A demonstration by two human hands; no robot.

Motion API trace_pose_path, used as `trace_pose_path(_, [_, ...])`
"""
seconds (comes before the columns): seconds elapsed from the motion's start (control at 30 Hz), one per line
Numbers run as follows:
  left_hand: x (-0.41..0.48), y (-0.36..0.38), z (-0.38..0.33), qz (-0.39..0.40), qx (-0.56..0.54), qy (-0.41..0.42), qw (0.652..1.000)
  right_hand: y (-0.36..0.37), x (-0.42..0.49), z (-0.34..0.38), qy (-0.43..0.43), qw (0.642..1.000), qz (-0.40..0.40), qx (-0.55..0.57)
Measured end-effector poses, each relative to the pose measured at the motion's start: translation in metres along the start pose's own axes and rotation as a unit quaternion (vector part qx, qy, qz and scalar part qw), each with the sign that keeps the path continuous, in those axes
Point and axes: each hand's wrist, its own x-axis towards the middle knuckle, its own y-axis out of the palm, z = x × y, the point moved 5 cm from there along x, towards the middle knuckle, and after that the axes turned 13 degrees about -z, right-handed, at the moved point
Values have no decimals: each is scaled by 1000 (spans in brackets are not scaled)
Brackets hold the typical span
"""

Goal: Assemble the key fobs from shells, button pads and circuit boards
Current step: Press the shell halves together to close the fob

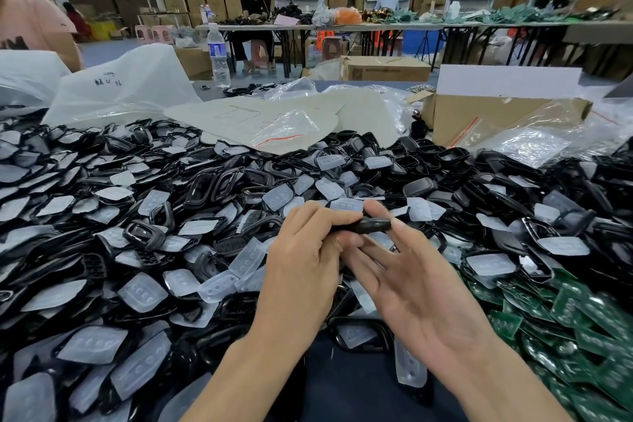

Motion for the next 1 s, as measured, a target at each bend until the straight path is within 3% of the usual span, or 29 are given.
trace_pose_path(0.1, [4, 1, 5, 30, -76, -114, 990, -4, 3, 1, -59, 992, -18, -109])
trace_pose_path(0.23, [2, 7, 18, 108, -185, -279, 936, -5, 0, 14, -207, 930, -56, -298])
trace_pose_path(0.37, [-4, 13, 26, 120, -304, -405, 854, -4, -3, 18, -261, 896, -29, -358])
trace_pose_path(0.47, [-8, 17, 24, 147, -328, -428, 829, -2, -5, 19, -283, 883, -7, -374])
trace_pose_path(0.53, [-7, 15, 26, 137, -293, -403, 856, -2, -4, 18, -287, 886, -7, -363])
trace_pose_path(0.67, [-2, 4, 19, 105, -158, -258, 947, -9, 1, 18, -309, 881, -45, -354])
trace_pose_path(0.9, [-2, 0, 2, 49, -65, -114, 990, -10, 0, 19, -332, 879, -58, -337])
trace_pose_path(1.0, [-2, -5, -3, 10, -52, -97, 994, -8, -4, 17, -345, 865, -68, -359])
